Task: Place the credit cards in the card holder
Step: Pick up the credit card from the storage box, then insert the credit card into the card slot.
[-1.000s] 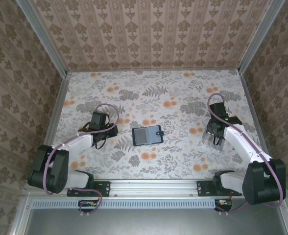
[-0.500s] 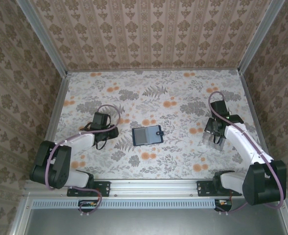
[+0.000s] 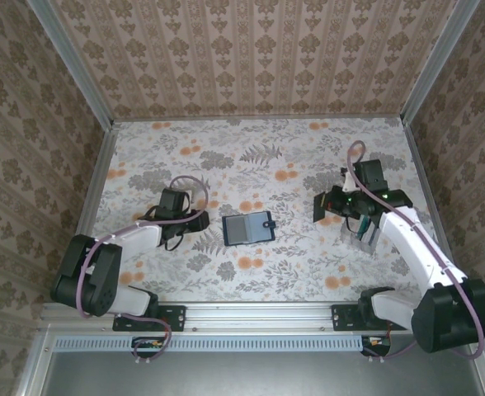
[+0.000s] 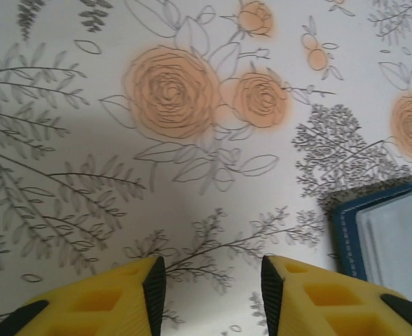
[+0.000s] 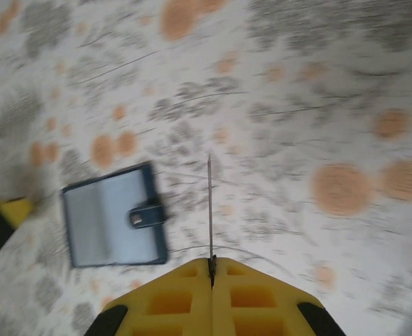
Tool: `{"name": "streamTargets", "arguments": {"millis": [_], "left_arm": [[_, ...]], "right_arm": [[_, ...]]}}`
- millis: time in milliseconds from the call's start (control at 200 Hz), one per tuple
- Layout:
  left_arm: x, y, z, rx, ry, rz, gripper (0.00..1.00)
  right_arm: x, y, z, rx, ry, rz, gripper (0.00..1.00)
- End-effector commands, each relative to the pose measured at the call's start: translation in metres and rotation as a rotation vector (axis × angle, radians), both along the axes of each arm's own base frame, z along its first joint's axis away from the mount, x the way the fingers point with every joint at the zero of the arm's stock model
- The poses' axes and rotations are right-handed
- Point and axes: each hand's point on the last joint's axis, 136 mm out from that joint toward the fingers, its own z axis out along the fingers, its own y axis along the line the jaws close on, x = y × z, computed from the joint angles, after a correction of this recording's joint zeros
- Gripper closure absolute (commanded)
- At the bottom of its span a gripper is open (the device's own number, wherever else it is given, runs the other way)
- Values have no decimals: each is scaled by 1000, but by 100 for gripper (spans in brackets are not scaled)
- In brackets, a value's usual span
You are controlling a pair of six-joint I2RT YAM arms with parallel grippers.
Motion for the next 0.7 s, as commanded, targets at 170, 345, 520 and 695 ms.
{"name": "streamTargets", "arguments": {"millis": [170,345,520,695], "left_arm": [[0,-27,20,-9,-103,-129,52],[-4,-35,19,18,-101,-159,51],[-5,-41,18,35,-90,-191,50],[-5,-41,18,59,-91,-205,49]], "right_arm": [[10,93,-8,149,-46,333,100],[20,120,-32,218,-38,384,100],[30,141,-51,273,5,425,100],[31,157,-72,298,45,458,100]]}}
